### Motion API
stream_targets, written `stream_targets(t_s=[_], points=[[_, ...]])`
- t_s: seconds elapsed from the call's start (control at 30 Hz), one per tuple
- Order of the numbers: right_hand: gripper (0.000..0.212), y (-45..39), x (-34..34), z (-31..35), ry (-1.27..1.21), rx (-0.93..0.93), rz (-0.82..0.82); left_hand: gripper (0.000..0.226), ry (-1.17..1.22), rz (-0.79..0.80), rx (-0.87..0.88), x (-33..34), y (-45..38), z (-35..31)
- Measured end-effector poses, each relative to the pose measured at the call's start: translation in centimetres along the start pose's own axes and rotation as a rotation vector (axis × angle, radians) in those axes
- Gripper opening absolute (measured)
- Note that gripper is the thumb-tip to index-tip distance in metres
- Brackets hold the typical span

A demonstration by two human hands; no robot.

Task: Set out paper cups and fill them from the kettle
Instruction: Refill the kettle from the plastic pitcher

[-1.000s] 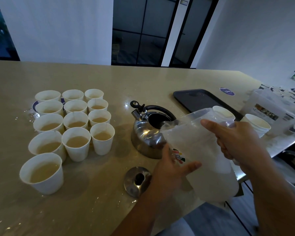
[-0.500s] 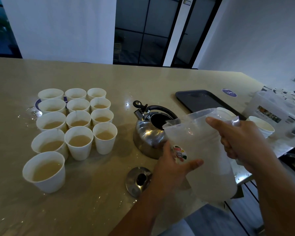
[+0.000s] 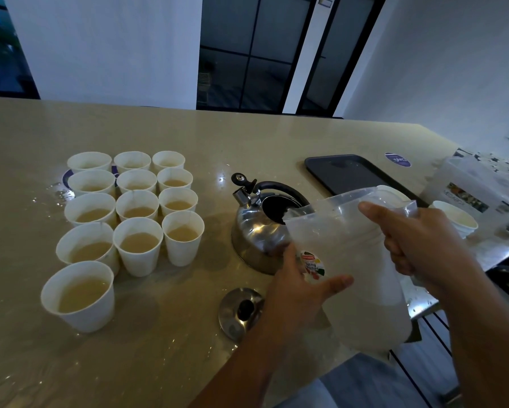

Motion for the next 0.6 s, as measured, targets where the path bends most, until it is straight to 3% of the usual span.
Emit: stream_targets(t_s=[0.17,0.6], points=[[0.046,0.05,-0.03,0.14,0.01,-0.023,-0.003,0.093,0.04,-0.002,0.01,0.11,-0.01,-0.09],[0.043,0.37,0.11,0.17,-0.002,-0.032,0.006,0.084,0.043,0.016,0.021,-0.05,0.35,-0.59]])
Point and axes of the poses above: each hand's wrist, its own y-axis away from the middle knuckle, its own x-axis out of the palm, z = x × y, the point moved 8 cm from there along -y, towards the middle knuckle, and after that the axes turned 14 degrees about x, right-handed, at the moved point
